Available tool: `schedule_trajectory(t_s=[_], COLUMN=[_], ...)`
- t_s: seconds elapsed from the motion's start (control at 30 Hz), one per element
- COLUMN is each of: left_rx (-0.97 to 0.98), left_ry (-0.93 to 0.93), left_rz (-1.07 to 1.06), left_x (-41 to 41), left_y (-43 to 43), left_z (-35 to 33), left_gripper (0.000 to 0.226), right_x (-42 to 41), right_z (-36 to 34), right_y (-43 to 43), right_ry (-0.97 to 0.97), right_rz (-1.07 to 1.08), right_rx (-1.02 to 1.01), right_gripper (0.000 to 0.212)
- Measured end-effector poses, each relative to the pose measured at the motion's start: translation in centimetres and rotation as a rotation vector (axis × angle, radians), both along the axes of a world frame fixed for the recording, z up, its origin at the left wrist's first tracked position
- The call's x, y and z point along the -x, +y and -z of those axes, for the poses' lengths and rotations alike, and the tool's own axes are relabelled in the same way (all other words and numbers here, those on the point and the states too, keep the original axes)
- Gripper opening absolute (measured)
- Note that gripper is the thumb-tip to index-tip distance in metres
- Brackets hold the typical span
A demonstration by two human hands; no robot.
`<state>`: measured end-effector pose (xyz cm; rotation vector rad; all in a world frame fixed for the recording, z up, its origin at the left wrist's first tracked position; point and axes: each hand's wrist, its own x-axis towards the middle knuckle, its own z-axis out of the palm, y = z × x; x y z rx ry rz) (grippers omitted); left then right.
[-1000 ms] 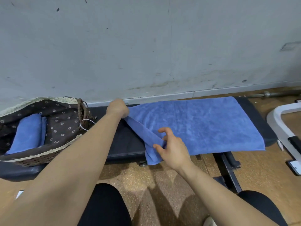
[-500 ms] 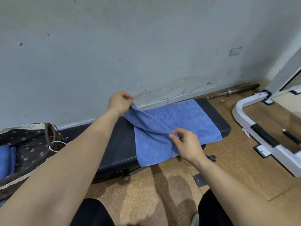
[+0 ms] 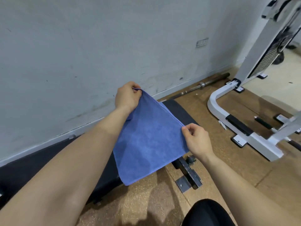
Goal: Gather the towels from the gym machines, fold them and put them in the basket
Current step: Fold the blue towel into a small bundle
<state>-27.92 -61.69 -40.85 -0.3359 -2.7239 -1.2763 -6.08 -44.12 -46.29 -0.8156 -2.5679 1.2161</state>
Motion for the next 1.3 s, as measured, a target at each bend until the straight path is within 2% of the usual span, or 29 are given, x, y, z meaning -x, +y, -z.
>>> schedule_trajectory(t_s=[0.23, 0.37, 0.47, 0.57, 0.73, 0.83, 0.93, 1.07, 1.17, 1.23, 1.3], left_rx=[0.128, 0.187, 0.371, 0.443, 0.089, -0.089, -0.126, -0.169, -0.208, -0.235, -0.308], left_ry=[0.007, -0.051, -0.15, -0.256, -0.157, -0.115, -0.069, -0.13, -0.156, -0.163, -0.158], left_rz=[0.057, 0.133, 0.127, 0.07, 0.069, 0.131, 0.185, 0.169, 0.151, 0.135, 0.092], left_x=[3.4, 4.9, 5.5, 5.4, 3.8, 0.3, -4.6, -11.2, -14.0, -15.0, -15.7], left_y=[7.4, 9.4, 9.9, 9.2, 7.2, 4.8, 0.5, -5.6, -9.1, -10.7, -11.8], left_z=[5.7, 9.0, 12.1, 13.7, 12.3, 9.6, 7.6, 5.2, 4.4, 4.5, 4.5], left_gripper=[0.016, 0.023, 0.047, 0.047, 0.014, 0.015, 0.025, 0.023, 0.015, 0.009, 0.007], right_x=[1.7, 3.1, 4.2, 5.2, 6.1, 6.1, 5.6, 4.6, 4.1, 4.0, 4.1], right_z=[3.9, 5.6, 6.8, 7.2, 6.7, 5.3, 2.8, 0.2, -0.6, -1.2, -1.6], right_y=[2.9, 2.9, 1.8, 0.5, -0.9, -1.1, -2.1, -6.3, -9.5, -11.3, -12.6], right_ry=[-0.125, -0.138, -0.119, -0.099, -0.086, 0.012, 0.215, 0.286, 0.283, 0.264, 0.272], right_rz=[0.078, 0.081, 0.098, 0.151, 0.118, 0.041, -0.032, -0.249, -0.474, -0.549, -0.569], right_rx=[-0.127, -0.223, -0.296, -0.346, -0.324, -0.165, -0.005, 0.009, 0.031, 0.179, 0.308], right_gripper=[0.021, 0.003, 0.016, 0.024, 0.039, 0.048, 0.055, 0.063, 0.043, 0.024, 0.018])
